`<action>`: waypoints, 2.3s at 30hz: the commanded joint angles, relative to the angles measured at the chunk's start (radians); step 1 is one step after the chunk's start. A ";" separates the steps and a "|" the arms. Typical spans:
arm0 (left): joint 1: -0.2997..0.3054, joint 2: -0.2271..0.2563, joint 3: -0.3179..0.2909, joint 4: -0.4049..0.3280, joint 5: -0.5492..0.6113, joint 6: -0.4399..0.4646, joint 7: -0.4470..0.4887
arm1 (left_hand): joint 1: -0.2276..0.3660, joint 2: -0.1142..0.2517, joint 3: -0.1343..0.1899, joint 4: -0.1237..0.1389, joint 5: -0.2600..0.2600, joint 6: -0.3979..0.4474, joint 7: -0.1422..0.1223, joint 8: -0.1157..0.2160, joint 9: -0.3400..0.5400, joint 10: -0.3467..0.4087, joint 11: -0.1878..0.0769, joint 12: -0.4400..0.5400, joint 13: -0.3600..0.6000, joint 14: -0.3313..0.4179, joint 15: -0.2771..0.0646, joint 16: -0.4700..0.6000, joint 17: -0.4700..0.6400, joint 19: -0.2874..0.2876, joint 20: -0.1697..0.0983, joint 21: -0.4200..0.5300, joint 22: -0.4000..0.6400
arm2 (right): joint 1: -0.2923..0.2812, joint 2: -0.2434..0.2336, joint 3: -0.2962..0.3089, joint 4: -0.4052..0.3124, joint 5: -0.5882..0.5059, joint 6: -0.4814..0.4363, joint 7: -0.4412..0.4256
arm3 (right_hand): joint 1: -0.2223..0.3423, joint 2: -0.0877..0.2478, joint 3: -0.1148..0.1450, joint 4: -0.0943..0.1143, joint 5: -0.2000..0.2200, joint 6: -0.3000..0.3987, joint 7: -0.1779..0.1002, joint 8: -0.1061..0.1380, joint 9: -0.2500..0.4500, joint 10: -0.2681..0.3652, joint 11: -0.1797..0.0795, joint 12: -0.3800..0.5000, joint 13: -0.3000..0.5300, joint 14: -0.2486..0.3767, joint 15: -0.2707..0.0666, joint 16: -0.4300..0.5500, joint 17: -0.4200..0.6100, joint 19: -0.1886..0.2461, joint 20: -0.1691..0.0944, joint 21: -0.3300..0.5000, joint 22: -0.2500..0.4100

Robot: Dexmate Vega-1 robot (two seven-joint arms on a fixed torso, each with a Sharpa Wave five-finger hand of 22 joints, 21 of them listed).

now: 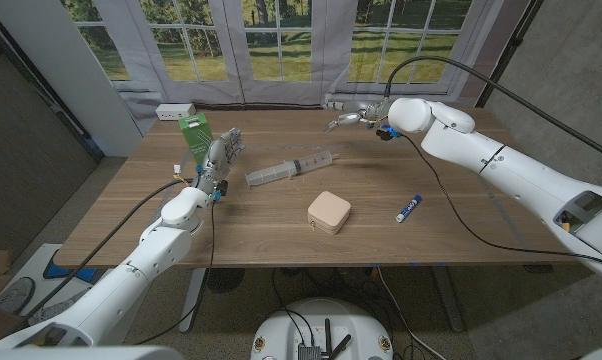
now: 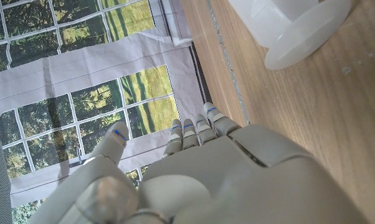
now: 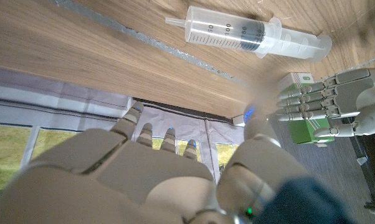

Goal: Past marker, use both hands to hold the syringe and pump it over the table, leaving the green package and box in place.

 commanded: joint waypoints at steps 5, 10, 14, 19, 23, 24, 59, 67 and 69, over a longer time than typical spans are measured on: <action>-0.017 -0.015 0.010 0.022 0.000 0.006 -0.001 | -0.003 0.053 0.009 0.000 0.002 0.013 -0.002 0.006 0.002 0.015 -0.001 0.010 0.005 0.010 0.000 0.003 0.004 0.006 0.000 0.002 0.005 | 0.155 0.083 -0.127 0.092 -0.155 -0.015 0.211 | 0.021 -0.031 0.003 0.004 0.002 -0.044 0.004 0.005 0.006 -0.032 0.013 0.007 0.005 -0.030 0.027 0.008 0.001 -0.002 0.032 0.004 0.003; -0.022 -0.018 0.014 0.029 0.000 0.009 -0.003 | -0.004 0.053 0.010 0.002 0.002 0.015 -0.003 0.006 0.002 0.018 -0.004 0.010 0.005 0.011 0.003 0.003 0.005 0.007 0.000 0.002 0.005 | 0.186 0.112 -0.154 0.130 -0.182 -0.008 0.257 | 0.036 -0.043 0.005 0.006 0.002 -0.077 -0.004 0.003 0.007 -0.051 0.021 0.007 0.006 -0.043 0.041 0.008 0.001 -0.009 0.050 0.003 0.003; -0.023 -0.018 0.015 0.031 -0.002 0.013 -0.003 | -0.006 0.053 0.010 0.003 0.002 0.017 -0.004 0.006 0.002 0.019 -0.004 0.010 0.006 0.012 0.003 0.003 0.005 0.007 0.000 0.002 0.005 | 0.211 0.134 -0.179 0.155 -0.209 -0.009 0.294 | 0.045 -0.048 0.007 0.008 0.001 -0.095 -0.008 0.003 0.008 -0.062 0.029 0.007 0.007 -0.053 0.054 0.007 0.001 -0.018 0.059 0.001 0.003; -0.024 -0.020 0.015 0.035 -0.002 0.011 -0.002 | -0.008 0.054 0.011 0.004 0.002 0.019 -0.004 0.006 0.002 0.020 -0.003 0.010 0.006 0.013 0.004 0.003 0.005 0.007 0.001 0.002 0.005 | 0.237 0.162 -0.207 0.183 -0.236 -0.005 0.334 | 0.055 -0.054 0.009 0.010 -0.001 -0.125 -0.008 0.002 0.008 -0.080 0.041 0.006 0.008 -0.063 0.072 0.008 0.001 -0.030 0.062 -0.001 0.003; -0.022 -0.020 0.014 0.034 -0.002 0.011 0.001 | -0.009 0.054 0.011 0.005 0.002 0.019 -0.004 0.005 0.002 0.023 -0.003 0.010 0.006 0.013 0.005 0.003 0.005 0.007 0.001 0.001 0.005 | 0.251 0.183 -0.227 0.208 -0.253 0.002 0.354 | 0.060 -0.058 0.009 0.012 -0.003 -0.141 -0.006 0.002 0.009 -0.088 0.051 0.007 0.009 -0.067 0.083 0.008 0.001 -0.034 0.062 0.000 0.003; -0.022 -0.020 0.014 0.034 -0.002 0.010 0.001 | -0.010 0.054 0.011 0.005 0.002 0.019 -0.005 0.005 0.002 0.023 -0.003 0.010 0.006 0.014 0.006 0.003 0.005 0.007 0.000 0.002 0.005 | 0.251 0.184 -0.227 0.209 -0.254 0.002 0.355 | 0.061 -0.059 0.009 0.012 -0.003 -0.144 -0.006 0.002 0.009 -0.090 0.051 0.007 0.009 -0.069 0.083 0.008 0.001 -0.036 0.062 -0.001 0.003; 0.012 -0.007 0.000 0.011 0.001 0.004 0.025 | -0.017 0.053 0.017 0.009 0.002 0.026 -0.007 0.004 0.003 0.028 -0.002 0.007 0.007 0.014 0.009 0.001 0.005 0.005 0.004 0.000 0.005 | 0.326 0.348 -0.347 0.453 -0.306 0.086 0.371 | 0.068 -0.078 0.006 0.021 -0.025 -0.186 -0.012 0.012 0.009 -0.091 0.080 0.022 0.011 -0.078 0.100 0.016 0.001 -0.064 0.063 0.000 0.004; 0.037 0.000 -0.009 -0.012 -0.001 0.004 0.039 | -0.018 0.053 0.018 0.009 0.002 0.027 -0.008 0.003 0.003 0.028 -0.004 0.006 0.007 0.016 0.008 0.001 0.004 0.004 0.006 0.000 0.005 | 0.329 0.378 -0.370 0.489 -0.312 0.091 0.358 | 0.073 -0.077 0.008 0.023 -0.032 -0.169 -0.014 0.023 0.009 -0.063 0.068 0.036 0.013 -0.058 0.100 0.027 0.001 -0.062 0.063 0.004 0.004; 0.044 0.001 -0.010 -0.017 -0.003 0.004 0.039 | -0.018 0.053 0.019 0.009 0.002 0.027 -0.006 0.003 0.003 0.028 -0.004 0.006 0.007 0.015 0.008 0.001 0.004 0.004 0.006 0.000 0.005 | 0.327 0.385 -0.378 0.496 -0.316 0.090 0.353 | 0.074 -0.077 0.009 0.023 -0.033 -0.168 -0.014 0.024 0.010 -0.056 0.066 0.038 0.013 -0.056 0.100 0.028 0.001 -0.062 0.063 0.004 0.004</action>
